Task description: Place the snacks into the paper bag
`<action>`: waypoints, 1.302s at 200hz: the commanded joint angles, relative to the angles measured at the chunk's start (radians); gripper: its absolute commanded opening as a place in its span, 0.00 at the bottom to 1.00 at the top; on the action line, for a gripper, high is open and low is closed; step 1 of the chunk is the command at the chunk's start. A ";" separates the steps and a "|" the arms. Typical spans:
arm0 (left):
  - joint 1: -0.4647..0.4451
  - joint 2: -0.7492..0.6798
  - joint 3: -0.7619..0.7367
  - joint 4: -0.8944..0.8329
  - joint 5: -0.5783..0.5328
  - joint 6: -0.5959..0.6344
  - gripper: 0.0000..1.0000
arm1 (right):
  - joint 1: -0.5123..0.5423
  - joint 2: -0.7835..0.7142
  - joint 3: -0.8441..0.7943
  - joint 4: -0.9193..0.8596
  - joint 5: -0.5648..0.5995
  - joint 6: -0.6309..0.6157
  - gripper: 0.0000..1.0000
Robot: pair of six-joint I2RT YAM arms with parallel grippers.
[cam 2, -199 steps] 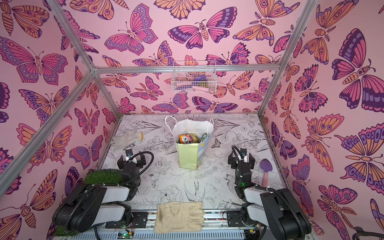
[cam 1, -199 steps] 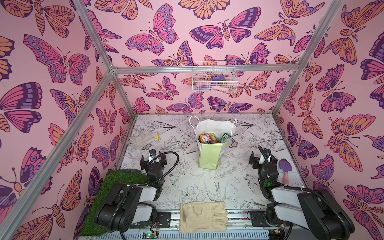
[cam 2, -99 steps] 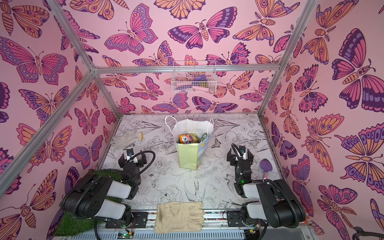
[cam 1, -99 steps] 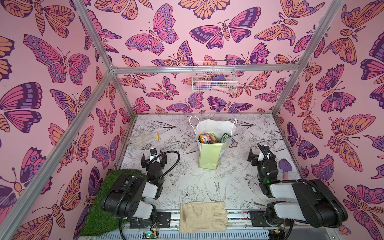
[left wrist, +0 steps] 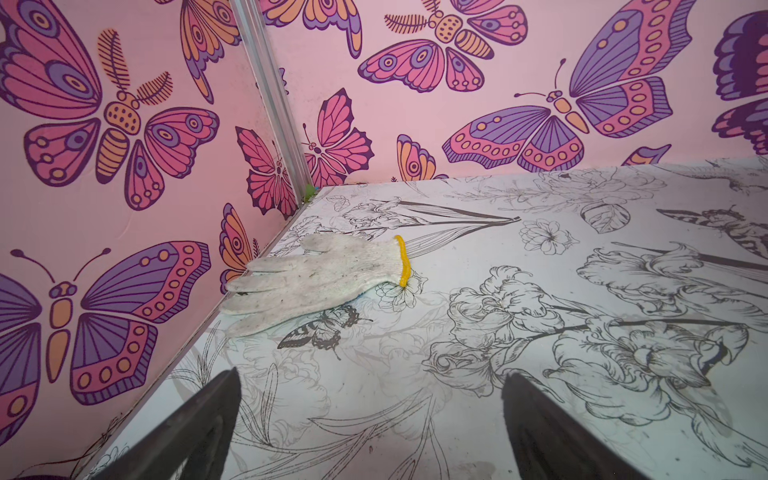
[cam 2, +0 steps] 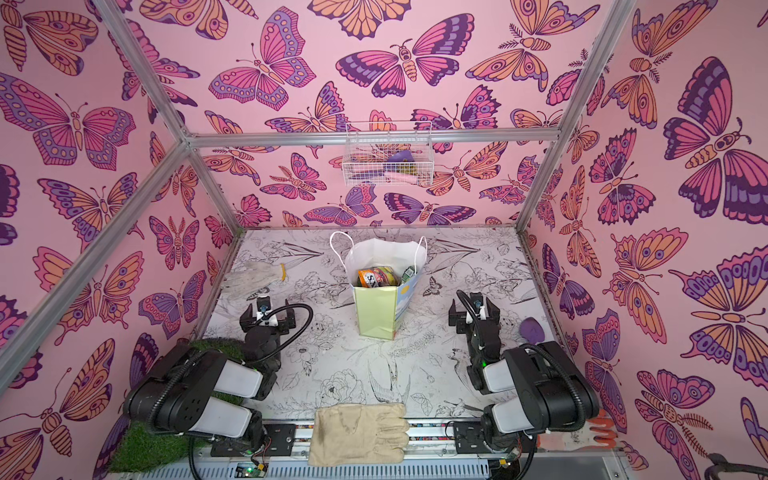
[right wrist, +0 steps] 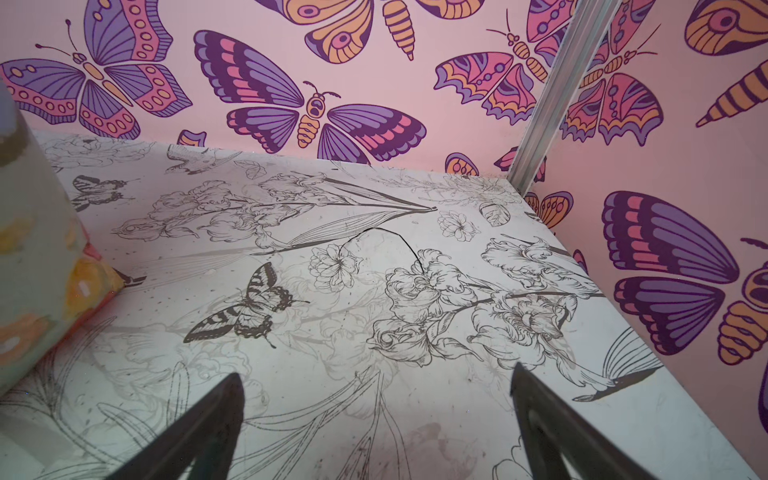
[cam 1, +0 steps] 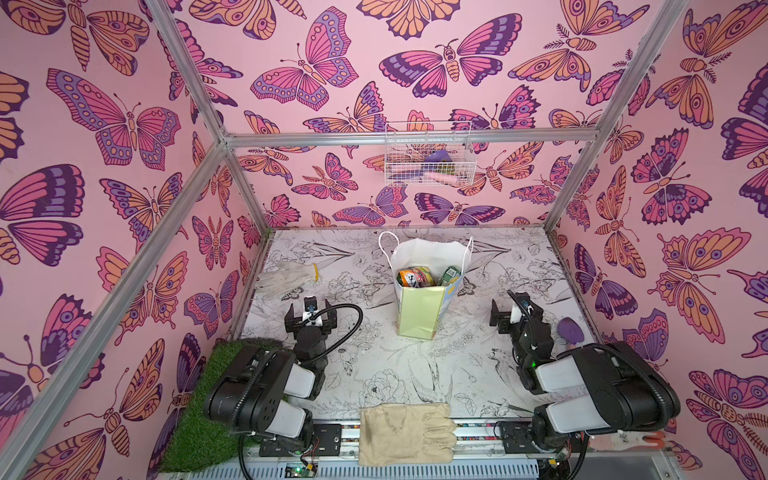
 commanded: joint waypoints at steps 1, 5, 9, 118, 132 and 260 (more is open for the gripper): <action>-0.017 -0.008 -0.018 0.040 0.050 0.034 0.99 | -0.010 0.025 -0.022 0.100 -0.029 -0.016 0.97; -0.019 -0.007 -0.018 0.041 0.058 0.040 0.99 | -0.010 0.028 -0.020 0.101 -0.035 -0.019 0.96; -0.022 -0.006 -0.018 0.040 0.064 0.045 0.99 | -0.010 0.032 -0.019 0.099 -0.039 -0.021 0.96; 0.002 0.078 0.027 0.040 0.064 0.027 0.99 | -0.018 0.089 -0.004 0.100 -0.042 -0.019 0.94; 0.005 0.080 0.029 0.041 0.067 0.025 0.99 | -0.018 0.089 0.030 0.100 -0.038 -0.019 0.94; 0.068 0.160 0.070 0.040 0.178 0.000 0.99 | -0.018 0.083 0.100 -0.015 0.067 0.020 0.99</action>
